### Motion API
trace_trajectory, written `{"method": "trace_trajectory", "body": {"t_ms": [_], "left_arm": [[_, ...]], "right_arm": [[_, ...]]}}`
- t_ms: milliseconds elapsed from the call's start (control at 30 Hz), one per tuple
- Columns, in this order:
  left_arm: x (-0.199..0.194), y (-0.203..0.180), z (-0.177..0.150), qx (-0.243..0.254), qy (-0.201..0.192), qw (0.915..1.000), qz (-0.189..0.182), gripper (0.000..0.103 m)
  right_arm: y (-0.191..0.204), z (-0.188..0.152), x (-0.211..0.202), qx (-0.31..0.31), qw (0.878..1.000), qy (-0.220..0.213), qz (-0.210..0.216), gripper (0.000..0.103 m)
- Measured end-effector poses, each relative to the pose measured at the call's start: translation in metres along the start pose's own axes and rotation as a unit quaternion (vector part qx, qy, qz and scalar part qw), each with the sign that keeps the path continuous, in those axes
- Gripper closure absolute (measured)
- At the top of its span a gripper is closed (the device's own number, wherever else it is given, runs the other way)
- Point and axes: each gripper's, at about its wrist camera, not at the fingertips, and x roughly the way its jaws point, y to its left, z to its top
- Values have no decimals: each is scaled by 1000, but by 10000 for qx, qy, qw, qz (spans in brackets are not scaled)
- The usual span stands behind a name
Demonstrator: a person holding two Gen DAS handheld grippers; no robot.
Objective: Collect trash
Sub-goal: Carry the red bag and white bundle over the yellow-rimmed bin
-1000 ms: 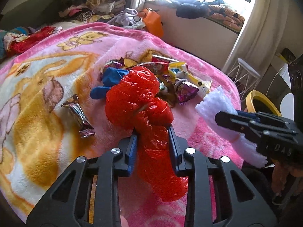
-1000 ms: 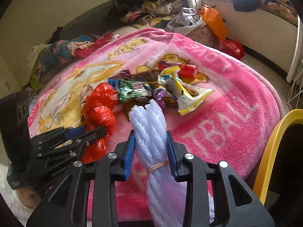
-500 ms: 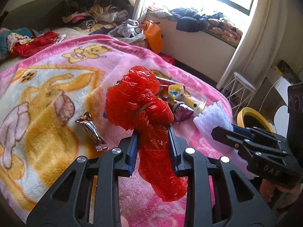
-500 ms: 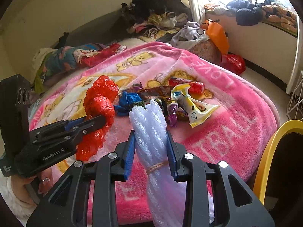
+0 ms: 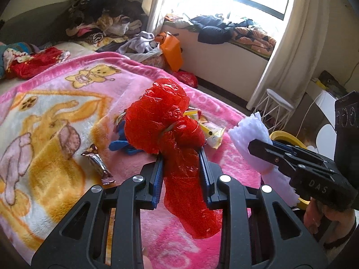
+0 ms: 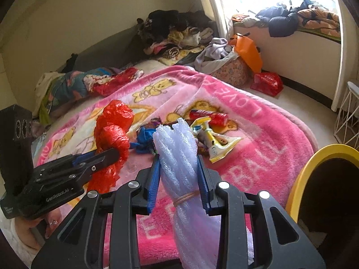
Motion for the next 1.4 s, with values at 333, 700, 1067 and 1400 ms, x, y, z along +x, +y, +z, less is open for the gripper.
{"method": "trace_trajectory", "body": {"t_ms": [333,700,1067,1400], "left_arm": [[-9,-25,4,178,-136,9996,-173,81],[-11,-44,6,316,-200,9986,-370,81],[-9,-60,7,453,-212,9974,-521,81],[-6,-80,4,605,-178,9951,-758,81]], "right_arm": [[-19,7,-23,267,9991,-315,-107,73],[-32,9,-38,403,9975,-506,-273,73],[-44,9,-53,555,9947,-684,-537,73],[-59,8,-65,649,9902,-840,-904,73]]}}
